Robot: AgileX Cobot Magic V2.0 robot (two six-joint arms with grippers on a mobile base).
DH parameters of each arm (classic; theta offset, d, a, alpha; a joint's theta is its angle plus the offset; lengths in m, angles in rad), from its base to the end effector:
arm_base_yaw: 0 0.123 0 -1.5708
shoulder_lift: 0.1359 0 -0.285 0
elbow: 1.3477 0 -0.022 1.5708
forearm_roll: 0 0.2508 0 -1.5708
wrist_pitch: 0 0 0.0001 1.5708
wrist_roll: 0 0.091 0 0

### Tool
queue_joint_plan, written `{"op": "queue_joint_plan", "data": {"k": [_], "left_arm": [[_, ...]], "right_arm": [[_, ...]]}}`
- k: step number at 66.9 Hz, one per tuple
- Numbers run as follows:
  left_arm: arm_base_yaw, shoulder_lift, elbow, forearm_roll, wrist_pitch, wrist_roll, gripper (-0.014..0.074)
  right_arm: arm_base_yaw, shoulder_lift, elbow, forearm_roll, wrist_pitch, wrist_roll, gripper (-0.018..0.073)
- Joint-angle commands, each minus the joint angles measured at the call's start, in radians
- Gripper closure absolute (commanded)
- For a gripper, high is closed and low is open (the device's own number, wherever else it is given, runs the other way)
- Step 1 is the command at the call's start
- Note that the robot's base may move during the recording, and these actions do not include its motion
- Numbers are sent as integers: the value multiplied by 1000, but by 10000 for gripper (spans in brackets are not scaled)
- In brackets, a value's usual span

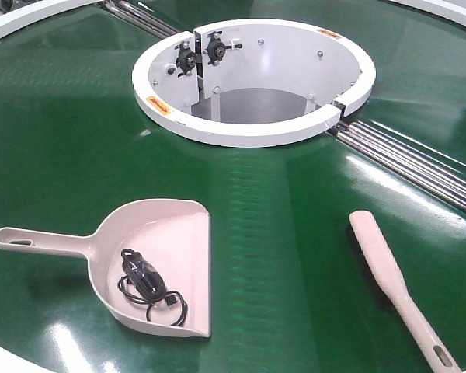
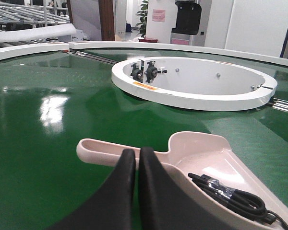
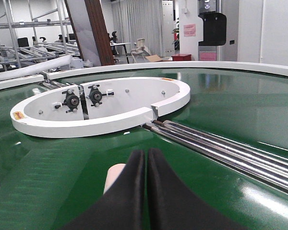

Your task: Clean and inspect green conveyor with broom and dustpan

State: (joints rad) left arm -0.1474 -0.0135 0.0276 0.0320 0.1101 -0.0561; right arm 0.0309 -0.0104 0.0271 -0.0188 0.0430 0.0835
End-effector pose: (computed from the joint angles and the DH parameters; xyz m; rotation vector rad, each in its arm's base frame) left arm 0.0560 -0.0080 0.1946 0.0963 1.6064 -0.1302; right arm 0.0568 0.0017 0.2007 0.0267 1.5435 0.0752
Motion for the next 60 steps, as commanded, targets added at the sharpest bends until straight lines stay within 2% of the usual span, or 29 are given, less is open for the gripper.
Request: {"op": "queue_joint_plan", "data": {"k": [1, 60], "left_arm": [[2, -14, 30, 0, -67, -8, 604], [2, -14, 30, 0, -67, -8, 603]], "right_arm": [[1, -19, 21, 0, -80, -2, 569], [1, -19, 21, 0, -80, -2, 569]]}}
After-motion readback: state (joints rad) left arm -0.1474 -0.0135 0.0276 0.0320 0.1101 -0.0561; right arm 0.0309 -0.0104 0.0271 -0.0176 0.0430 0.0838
